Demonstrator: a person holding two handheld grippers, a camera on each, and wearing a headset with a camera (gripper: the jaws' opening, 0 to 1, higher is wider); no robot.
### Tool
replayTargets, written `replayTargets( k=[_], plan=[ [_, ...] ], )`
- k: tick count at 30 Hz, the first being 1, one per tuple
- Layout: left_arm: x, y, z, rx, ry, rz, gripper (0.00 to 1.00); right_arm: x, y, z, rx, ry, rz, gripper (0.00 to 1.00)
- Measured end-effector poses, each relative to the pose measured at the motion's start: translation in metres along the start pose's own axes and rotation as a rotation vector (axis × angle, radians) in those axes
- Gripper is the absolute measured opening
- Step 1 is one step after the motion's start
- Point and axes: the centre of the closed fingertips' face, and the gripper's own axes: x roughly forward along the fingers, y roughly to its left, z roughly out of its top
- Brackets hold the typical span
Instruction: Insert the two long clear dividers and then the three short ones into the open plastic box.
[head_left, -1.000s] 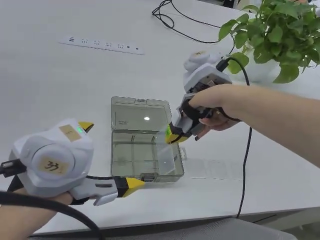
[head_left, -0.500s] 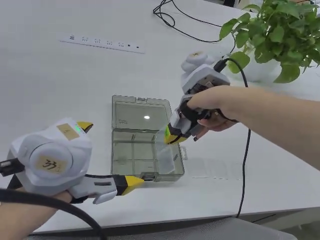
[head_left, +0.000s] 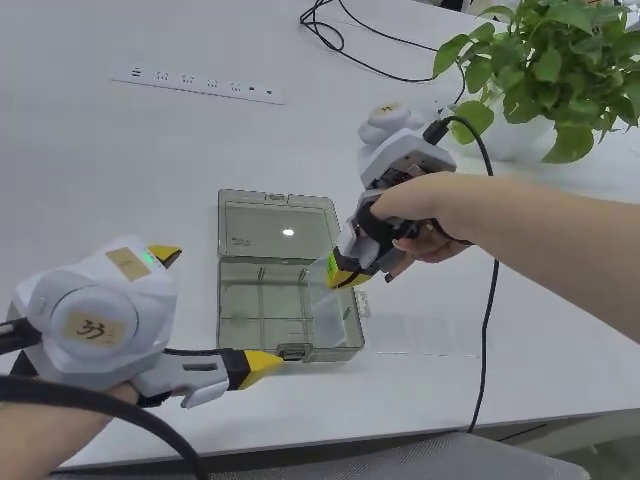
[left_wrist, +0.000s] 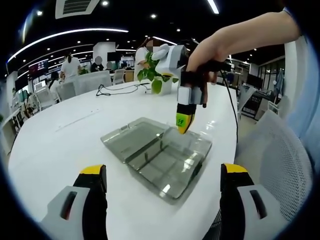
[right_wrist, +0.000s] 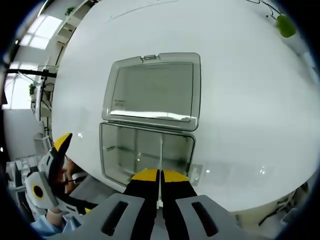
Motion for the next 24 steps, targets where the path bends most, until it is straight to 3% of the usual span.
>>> replayTargets(
  k=[12,24],
  plan=[
    [-0.0002,0.0012,-0.0026,-0.001,0.003,0.001,0.96,0.0,-0.0055,0.0107,0.007,0.001,0.008,0.02],
    [0.0021,-0.0021,-0.0057,-0.007,0.01,-0.013,0.95,-0.0012,0.0014,0.0067,0.007,-0.003,0.013,0.02]
  ],
)
